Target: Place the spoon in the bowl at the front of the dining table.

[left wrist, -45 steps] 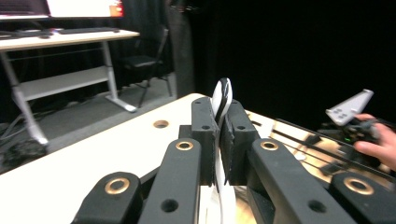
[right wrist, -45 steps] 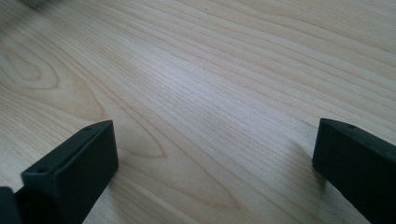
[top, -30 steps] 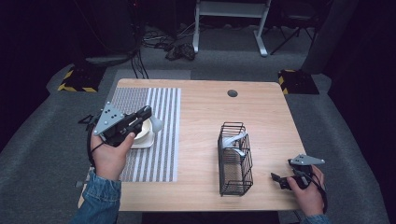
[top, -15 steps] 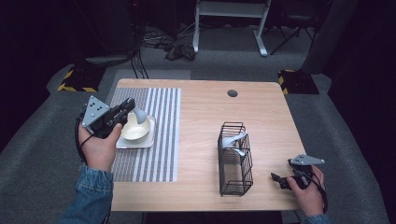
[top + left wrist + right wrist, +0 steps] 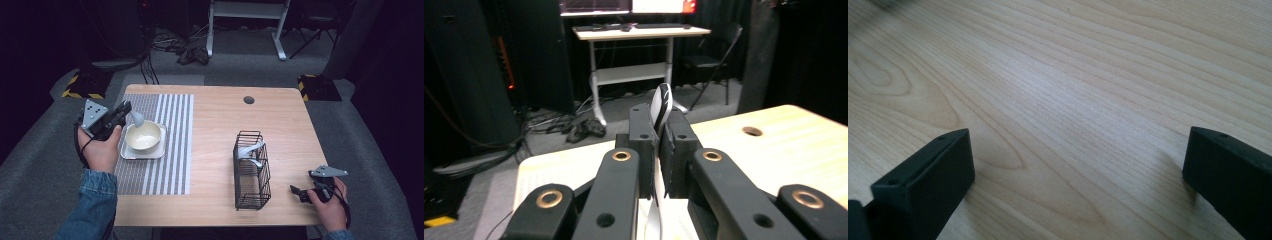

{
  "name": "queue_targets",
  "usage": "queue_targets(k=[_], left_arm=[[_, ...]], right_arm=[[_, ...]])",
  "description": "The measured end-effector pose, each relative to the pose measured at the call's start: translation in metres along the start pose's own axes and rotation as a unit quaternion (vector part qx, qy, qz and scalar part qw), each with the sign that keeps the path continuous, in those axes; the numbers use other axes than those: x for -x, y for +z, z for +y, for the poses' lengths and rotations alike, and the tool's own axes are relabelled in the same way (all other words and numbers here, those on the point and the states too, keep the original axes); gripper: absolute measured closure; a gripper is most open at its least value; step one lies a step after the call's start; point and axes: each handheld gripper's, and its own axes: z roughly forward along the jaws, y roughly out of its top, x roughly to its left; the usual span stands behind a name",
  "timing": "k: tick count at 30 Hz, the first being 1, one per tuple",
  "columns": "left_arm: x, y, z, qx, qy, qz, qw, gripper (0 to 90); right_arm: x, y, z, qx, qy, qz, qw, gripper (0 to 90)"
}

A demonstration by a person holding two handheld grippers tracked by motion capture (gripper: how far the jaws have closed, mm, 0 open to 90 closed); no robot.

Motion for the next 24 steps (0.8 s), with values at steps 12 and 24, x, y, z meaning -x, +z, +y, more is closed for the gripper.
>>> queue_targets(k=[12,24], left_arm=[[-0.025,0.018,-0.024,-0.017,0.000,0.044,0.9989,85.1],[-0.025,0.028,-0.050,-0.036,-0.009,0.045,0.9983,85.1]], right_arm=[[0.000,0.000,0.000,0.000,0.000,0.000,1.0000,0.2],[0.000,0.000,0.000,0.000,0.000,0.000,1.0000,0.2]])
